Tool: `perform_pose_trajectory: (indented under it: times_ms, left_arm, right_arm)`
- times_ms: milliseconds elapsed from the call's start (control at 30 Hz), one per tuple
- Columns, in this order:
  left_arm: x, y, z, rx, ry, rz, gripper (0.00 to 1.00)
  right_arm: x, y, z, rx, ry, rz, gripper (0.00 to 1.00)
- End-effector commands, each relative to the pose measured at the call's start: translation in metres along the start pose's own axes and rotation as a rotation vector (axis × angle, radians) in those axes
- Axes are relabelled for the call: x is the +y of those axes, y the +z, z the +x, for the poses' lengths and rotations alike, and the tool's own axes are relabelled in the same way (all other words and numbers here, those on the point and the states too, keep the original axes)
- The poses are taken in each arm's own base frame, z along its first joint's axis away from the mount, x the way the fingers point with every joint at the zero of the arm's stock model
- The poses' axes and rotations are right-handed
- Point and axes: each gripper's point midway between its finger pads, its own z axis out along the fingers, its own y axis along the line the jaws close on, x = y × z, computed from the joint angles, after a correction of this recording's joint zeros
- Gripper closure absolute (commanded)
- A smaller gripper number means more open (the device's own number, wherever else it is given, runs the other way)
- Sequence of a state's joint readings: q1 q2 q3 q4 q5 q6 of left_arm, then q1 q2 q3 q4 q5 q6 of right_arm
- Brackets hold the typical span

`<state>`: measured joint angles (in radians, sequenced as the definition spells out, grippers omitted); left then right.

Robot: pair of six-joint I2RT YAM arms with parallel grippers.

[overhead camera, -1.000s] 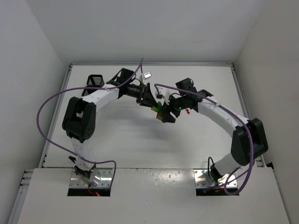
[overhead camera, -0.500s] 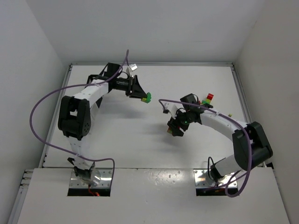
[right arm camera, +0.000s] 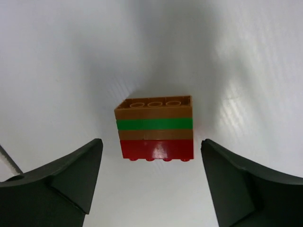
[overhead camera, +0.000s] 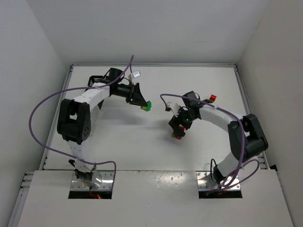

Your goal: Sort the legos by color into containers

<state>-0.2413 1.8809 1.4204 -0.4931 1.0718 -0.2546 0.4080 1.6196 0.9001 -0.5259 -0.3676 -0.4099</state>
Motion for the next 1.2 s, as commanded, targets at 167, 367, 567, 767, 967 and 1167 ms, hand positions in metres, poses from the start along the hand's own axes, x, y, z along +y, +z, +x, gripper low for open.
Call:
perform_pose_trajectory:
  times_ms: [167, 367, 567, 767, 967, 1167]
  left_arm:
    - [-0.042, -0.018, 0.01, -0.007, 0.209, 0.098, 0.79]
    - [-0.063, -0.016, 0.018, 0.011, 0.273, 0.192, 0.79]
    - [-0.08, -0.009, 0.028, 0.044, 0.308, 0.269, 0.79]
    - [-0.086, -0.004, 0.034, 0.062, 0.316, 0.293, 0.79]
    - [-0.09, -0.004, 0.039, 0.077, 0.322, 0.316, 0.79]
    - [-0.096, -0.003, 0.044, 0.089, 0.323, 0.344, 0.79]
  right_arm:
    - [0.022, -0.058, -0.106, -0.309, -0.122, -0.172, 0.14]
    - [0.054, -0.081, -0.162, -0.449, -0.065, -0.418, 0.28]
    - [0.07, -0.088, -0.184, -0.514, 0.002, -0.593, 0.27]
    - [0.072, -0.088, -0.195, -0.545, 0.037, -0.663, 0.26]
    - [0.071, -0.094, -0.205, -0.573, 0.029, -0.685, 0.31]
    - [0.073, -0.089, -0.207, -0.567, 0.037, -0.705, 0.35]
